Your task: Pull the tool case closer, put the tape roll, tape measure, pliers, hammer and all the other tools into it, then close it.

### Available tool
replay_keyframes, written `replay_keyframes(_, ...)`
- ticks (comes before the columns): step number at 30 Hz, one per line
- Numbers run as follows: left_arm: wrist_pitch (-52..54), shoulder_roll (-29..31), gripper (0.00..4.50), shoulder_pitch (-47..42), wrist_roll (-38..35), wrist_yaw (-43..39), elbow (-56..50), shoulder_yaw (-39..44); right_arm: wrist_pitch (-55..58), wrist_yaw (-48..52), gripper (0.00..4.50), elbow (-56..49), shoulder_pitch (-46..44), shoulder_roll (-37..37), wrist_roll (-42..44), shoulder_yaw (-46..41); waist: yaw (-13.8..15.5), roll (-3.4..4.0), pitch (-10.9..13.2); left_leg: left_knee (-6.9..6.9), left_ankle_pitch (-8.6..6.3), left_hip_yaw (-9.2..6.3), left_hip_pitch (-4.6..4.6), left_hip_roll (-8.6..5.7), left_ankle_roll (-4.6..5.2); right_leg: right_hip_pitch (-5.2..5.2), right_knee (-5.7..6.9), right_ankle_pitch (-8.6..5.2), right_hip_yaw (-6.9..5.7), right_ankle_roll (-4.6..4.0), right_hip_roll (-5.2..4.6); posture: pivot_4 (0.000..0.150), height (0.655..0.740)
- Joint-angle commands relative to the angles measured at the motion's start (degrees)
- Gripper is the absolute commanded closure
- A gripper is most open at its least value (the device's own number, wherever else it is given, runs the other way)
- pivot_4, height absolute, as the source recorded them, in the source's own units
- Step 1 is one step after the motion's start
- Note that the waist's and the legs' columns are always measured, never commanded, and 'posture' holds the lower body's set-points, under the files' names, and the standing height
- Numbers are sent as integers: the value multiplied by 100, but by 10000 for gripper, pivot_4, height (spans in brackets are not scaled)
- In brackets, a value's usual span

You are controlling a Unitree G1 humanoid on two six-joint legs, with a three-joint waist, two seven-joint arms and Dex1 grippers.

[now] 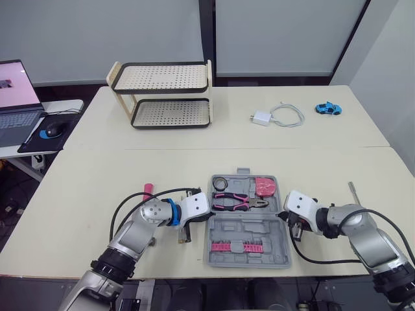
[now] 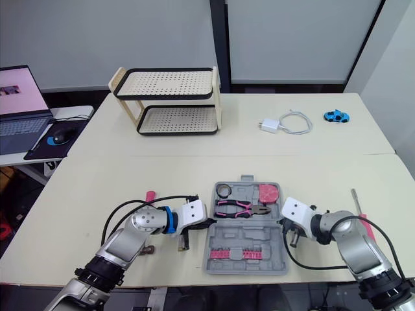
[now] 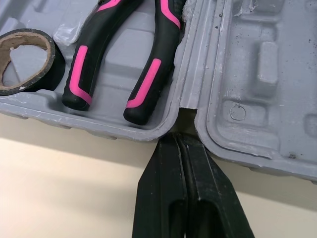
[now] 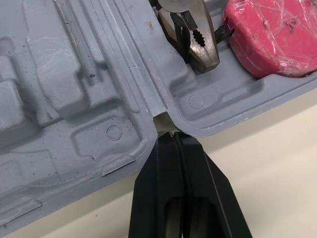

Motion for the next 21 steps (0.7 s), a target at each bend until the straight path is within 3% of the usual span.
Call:
replay_keyframes(1, -84, -169, 44648, -21, -80, 33, -226, -109, -157, 144, 45000, -325, -156, 211, 188, 283, -1, 0, 0, 0, 0, 0, 0, 0, 0, 0, 0, 0, 0, 0, 0, 1500, 7400)
replay_keyframes(21, 130, -16, 44648, 123, -150, -83, -458, 19, -85, 198, 45000, -295, -101, -68, 149, 110, -7, 0, 0, -2, 1, 1, -1, 0, -1, -4, 0, 0, 1, 0, 0, 1500, 7400)
